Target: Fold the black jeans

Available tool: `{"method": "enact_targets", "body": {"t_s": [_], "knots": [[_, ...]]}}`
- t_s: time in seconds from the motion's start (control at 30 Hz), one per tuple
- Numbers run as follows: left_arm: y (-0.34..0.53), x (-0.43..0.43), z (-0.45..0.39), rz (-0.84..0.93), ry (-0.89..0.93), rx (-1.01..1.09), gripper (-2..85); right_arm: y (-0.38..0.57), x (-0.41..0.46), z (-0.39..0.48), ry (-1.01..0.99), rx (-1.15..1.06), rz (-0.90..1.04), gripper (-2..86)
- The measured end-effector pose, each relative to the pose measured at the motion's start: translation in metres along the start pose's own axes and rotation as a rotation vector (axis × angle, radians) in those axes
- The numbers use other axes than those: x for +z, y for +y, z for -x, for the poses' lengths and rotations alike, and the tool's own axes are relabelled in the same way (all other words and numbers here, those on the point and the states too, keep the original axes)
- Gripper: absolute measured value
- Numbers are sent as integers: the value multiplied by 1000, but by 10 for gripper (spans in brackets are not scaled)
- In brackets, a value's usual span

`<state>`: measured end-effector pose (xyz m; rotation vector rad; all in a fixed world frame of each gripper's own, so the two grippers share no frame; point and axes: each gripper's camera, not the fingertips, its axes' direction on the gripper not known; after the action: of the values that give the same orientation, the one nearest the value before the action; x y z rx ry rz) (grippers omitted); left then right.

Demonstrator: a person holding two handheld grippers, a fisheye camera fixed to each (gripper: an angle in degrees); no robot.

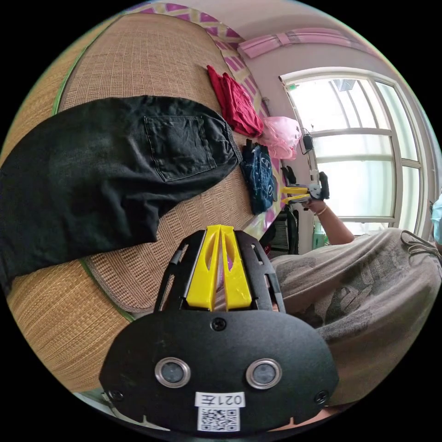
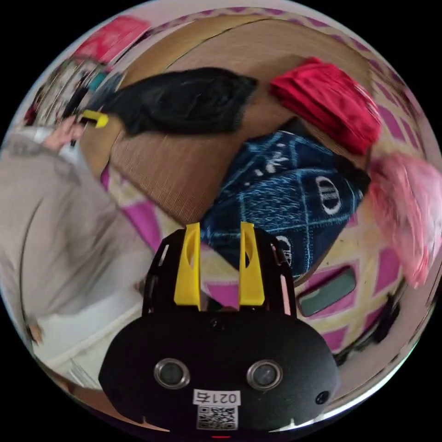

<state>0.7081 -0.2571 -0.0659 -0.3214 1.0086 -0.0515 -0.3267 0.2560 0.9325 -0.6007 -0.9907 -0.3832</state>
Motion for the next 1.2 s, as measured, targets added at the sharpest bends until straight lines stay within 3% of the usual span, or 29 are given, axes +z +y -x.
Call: {"method": "enact_targets", "body": {"t_s": [0.07, 0.13, 0.2, 0.37, 0.47, 0.73, 0.9, 1.2], "knots": [[2, -4, -3, 20, -16, 7, -10, 0, -10, -63, -55, 248, -274, 120], [6, -13, -6, 24, -36, 3, -10, -5, -11, -115, -121, 402, -412, 120], [10, -21, -9, 10, -41, -11, -10, -16, 5, -169, -229, 528, -461, 127], [29, -51, -22, -58, -102, -51, -10, -2, 106, -300, -715, 1015, -653, 140], [43, -66, -22, -77, -122, -95, -10, 0, 156, -329, -783, 1136, -663, 152], [55, -90, -11, -84, -141, -161, -10, -35, 228, -380, -849, 1100, -686, 139], [57, -95, -15, -59, -147, -131, -10, -47, 240, -400, -698, 1102, -672, 91], [135, -145, -3, -118, -148, -110, -10, -101, 115, -365, -389, 784, -809, 67]]}}
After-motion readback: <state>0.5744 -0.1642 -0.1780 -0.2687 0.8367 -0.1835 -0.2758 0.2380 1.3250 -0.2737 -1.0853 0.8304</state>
